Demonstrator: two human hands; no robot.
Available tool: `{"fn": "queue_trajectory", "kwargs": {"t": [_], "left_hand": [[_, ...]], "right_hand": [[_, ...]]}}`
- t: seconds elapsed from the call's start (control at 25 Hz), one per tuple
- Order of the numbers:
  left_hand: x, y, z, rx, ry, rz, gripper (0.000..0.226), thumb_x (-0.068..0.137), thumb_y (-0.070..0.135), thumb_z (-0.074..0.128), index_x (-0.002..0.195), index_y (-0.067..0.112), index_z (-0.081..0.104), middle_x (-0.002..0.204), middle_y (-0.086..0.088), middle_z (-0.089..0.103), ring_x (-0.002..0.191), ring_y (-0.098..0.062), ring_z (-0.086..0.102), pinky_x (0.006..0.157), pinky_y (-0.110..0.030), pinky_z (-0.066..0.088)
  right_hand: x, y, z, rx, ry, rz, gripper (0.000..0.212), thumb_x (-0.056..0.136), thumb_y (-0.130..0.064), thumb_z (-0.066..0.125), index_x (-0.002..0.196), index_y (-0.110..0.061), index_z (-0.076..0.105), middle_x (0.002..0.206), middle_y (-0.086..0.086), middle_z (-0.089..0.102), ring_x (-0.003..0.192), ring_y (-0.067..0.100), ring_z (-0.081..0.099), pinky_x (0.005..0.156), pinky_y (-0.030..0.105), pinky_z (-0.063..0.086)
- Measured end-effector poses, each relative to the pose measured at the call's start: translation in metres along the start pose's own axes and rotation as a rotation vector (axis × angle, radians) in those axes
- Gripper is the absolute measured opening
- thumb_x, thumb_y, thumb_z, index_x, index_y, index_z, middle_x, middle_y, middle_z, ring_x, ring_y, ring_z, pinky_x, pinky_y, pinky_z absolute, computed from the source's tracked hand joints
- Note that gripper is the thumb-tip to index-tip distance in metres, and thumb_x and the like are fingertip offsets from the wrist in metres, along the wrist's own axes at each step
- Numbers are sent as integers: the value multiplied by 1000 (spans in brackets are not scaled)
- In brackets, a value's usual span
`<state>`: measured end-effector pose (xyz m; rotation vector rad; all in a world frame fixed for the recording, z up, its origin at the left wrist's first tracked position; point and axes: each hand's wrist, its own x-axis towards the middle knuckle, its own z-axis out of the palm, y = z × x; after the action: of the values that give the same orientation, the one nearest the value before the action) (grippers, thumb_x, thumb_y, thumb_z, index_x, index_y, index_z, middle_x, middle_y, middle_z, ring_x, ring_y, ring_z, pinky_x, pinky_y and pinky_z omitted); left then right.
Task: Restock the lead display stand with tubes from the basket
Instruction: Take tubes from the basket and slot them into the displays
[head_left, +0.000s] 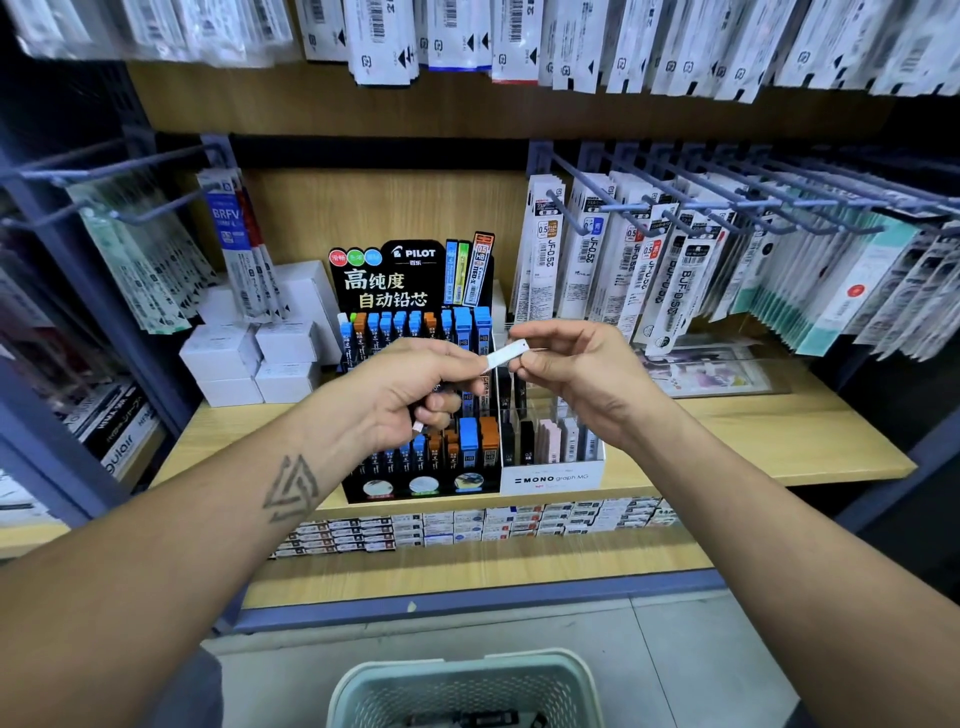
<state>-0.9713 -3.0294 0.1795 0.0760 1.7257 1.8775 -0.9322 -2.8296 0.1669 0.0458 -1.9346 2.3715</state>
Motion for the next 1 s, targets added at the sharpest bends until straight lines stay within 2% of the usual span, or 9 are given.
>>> {"fn": "queue_trajectory", "kwargs": {"t": [0.24, 0.36, 0.44, 0.56, 0.64, 0.76, 0.88, 1.0], "left_hand": [[2, -1, 4, 10, -8, -62, 14, 97, 10, 61, 106, 1, 68, 73, -11, 64, 36, -5, 33, 32, -14, 23], [2, -1, 13, 63, -47, -64, 17, 101, 14, 57, 109, 0, 64, 73, -13, 64, 36, -5, 32, 32, -14, 23], [3, -1, 18, 119, -56, -34, 16, 100, 13, 58, 108, 0, 63, 75, -15, 65, 36, -6, 32, 32, -14, 23], [5, 0, 25, 150, -37, 17, 12, 98, 11, 61, 102, 1, 66, 75, -15, 66, 36, -6, 32, 33, -13, 22], [6, 1, 29, 145, -5, 31, 14, 98, 11, 61, 106, 0, 65, 71, -13, 64, 37, -7, 31, 34, -14, 21], [5, 4, 32, 108, 49, 24, 19, 98, 14, 62, 109, -1, 63, 61, -6, 57, 38, -7, 32, 32, -15, 21], [3, 7, 34, 65, 21, -17, 15, 97, 19, 63, 100, 4, 64, 58, -3, 51, 40, -7, 31, 33, -15, 20], [5, 6, 33, 31, -8, -47, 14, 98, 20, 62, 98, 6, 62, 58, -2, 49, 40, -7, 31, 34, -16, 19]], "right_hand": [[-3, -2, -4, -101, -28, -87, 27, 86, 8, 68, 111, 0, 71, 92, 11, 74, 84, 22, 69, 82, 32, 56], [-2, -10, -6, -128, -20, -117, 16, 84, 2, 72, 101, 0, 71, 88, 12, 71, 83, 23, 66, 79, 31, 56], [-1, -15, -8, -144, -15, -136, 10, 84, 3, 72, 93, -1, 70, 79, 12, 70, 73, 21, 66, 71, 27, 57], [0, -22, -13, -181, -3, -115, 8, 85, 5, 70, 91, -1, 70, 73, 14, 70, 65, 20, 67, 66, 26, 57], [2, -27, -19, -214, 26, -98, 8, 87, 7, 68, 93, 2, 69, 74, 17, 70, 65, 21, 68, 66, 26, 59], [9, -33, -30, -405, 132, -123, 10, 89, 10, 66, 95, 2, 68, 73, 16, 70, 64, 20, 71, 67, 28, 61], [14, -35, -35, -630, 212, -150, 14, 88, 4, 71, 86, -10, 70, 75, 11, 71, 68, 20, 72, 69, 28, 58], [18, -34, -37, -759, 247, -166, 17, 82, -7, 80, 81, -23, 74, 79, -2, 74, 77, 14, 72, 77, 24, 56]]}}
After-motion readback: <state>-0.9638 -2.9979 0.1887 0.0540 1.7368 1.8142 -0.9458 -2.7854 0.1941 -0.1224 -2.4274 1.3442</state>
